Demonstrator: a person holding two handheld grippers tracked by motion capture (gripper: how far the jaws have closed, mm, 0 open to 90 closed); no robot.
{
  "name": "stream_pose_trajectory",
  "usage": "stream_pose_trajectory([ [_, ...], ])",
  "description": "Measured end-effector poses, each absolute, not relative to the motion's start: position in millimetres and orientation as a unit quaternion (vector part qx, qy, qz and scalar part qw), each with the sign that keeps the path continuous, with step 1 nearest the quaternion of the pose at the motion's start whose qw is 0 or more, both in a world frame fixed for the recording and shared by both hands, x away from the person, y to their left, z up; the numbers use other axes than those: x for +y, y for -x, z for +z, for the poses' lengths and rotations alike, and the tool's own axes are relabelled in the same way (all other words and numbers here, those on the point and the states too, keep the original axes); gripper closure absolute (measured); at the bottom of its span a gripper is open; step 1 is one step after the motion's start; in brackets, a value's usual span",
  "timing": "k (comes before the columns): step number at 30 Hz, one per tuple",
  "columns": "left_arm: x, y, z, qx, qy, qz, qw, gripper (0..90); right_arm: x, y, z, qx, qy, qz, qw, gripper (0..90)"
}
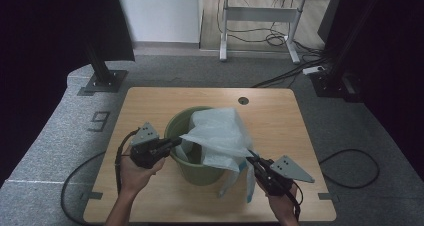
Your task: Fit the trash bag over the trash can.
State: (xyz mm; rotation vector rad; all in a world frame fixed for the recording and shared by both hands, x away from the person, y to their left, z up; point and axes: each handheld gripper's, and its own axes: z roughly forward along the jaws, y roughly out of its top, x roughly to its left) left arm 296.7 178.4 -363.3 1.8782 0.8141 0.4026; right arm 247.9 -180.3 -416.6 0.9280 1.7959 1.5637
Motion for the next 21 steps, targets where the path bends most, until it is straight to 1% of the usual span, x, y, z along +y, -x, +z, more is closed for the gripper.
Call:
stream_pose_trajectory([
  [4,186,-298,-365,0.346,-0.774,0.174,0.500,89.3,-171,-246,-399,0.669,-0.325,0.595,0.304,88.5],
  [7,188,-295,-364,0.340,-0.771,0.171,0.510,85.1,-161,-243,-392,0.672,-0.307,0.600,0.307,88.5],
  [11,186,-288,-356,0.317,-0.776,0.172,0.517,70.4,-149,-241,-393,0.690,-0.286,0.592,0.303,88.4],
  [15,178,-282,-348,0.289,-0.783,0.185,0.519,56.7,-148,-244,-394,0.692,-0.289,0.593,0.295,88.5],
  [19,172,-280,-345,0.273,-0.781,0.209,0.522,49.3,-151,-246,-394,0.693,-0.293,0.592,0.291,88.5],
  [21,168,-282,-346,0.268,-0.781,0.209,0.524,46.1,-153,-246,-394,0.693,-0.293,0.591,0.289,88.5],
])
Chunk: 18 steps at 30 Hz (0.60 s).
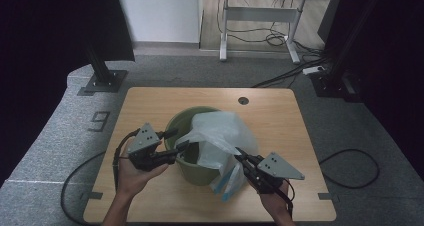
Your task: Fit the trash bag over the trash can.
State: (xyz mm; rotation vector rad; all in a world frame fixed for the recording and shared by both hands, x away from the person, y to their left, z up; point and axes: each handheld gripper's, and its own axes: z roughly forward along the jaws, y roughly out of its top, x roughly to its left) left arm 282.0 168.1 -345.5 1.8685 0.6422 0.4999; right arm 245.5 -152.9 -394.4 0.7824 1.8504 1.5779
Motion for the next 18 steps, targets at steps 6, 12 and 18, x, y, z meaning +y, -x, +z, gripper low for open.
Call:
stream_pose_trajectory([
  [6,151,-289,-353,0.254,-0.797,0.195,0.512,46.0,-155,-245,-394,0.695,-0.293,0.593,0.283,88.4],
  [12,150,-295,-355,0.275,-0.793,0.184,0.512,66.1,-156,-246,-396,0.696,-0.294,0.593,0.277,86.7],
  [18,151,-298,-356,0.282,-0.795,0.158,0.514,88.1,-156,-245,-399,0.699,-0.291,0.596,0.266,70.4],
])
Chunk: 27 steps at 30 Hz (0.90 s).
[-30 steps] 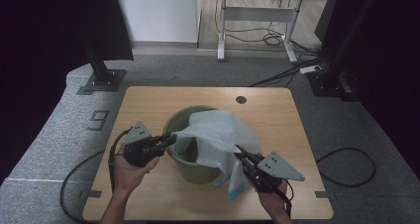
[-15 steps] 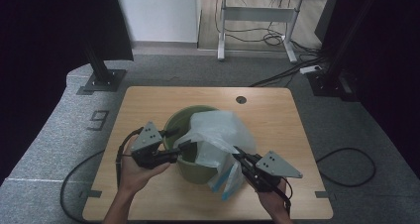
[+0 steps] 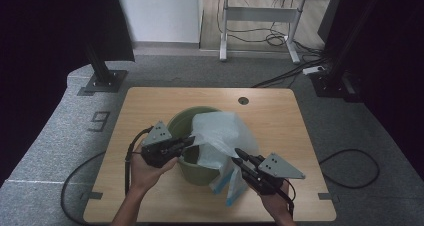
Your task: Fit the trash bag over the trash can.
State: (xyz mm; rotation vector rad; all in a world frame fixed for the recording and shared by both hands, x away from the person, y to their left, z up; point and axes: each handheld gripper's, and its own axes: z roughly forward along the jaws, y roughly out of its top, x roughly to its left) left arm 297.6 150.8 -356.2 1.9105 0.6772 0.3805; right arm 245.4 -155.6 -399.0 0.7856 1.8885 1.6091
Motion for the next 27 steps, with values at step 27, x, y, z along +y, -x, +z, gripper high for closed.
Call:
stream_pose_trajectory([
  [27,213,-325,-365,0.391,-0.746,0.181,0.509,89.6,-237,-249,-461,0.672,-0.384,0.594,0.221,31.8],
])
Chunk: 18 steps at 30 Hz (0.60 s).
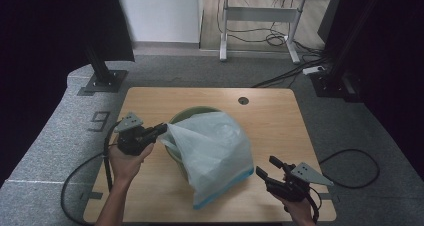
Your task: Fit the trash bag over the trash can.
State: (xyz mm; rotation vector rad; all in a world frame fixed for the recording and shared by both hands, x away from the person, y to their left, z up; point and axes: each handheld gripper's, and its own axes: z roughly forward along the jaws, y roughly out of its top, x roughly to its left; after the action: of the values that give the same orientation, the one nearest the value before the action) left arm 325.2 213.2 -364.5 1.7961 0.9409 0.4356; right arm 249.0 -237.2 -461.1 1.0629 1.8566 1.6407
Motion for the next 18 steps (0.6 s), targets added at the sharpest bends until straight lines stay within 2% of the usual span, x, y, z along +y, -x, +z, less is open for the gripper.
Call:
stream_pose_trajectory([
  [9,214,-332,-367,0.400,-0.744,0.180,0.504,89.6,-222,-277,-498,0.685,-0.383,0.593,0.181,26.9],
  [14,214,-333,-368,0.401,-0.742,0.181,0.506,89.6,-212,-288,-505,0.692,-0.382,0.587,0.174,25.5],
  [18,214,-333,-370,0.402,-0.741,0.180,0.508,89.6,-204,-295,-506,0.697,-0.380,0.584,0.171,29.3],
])
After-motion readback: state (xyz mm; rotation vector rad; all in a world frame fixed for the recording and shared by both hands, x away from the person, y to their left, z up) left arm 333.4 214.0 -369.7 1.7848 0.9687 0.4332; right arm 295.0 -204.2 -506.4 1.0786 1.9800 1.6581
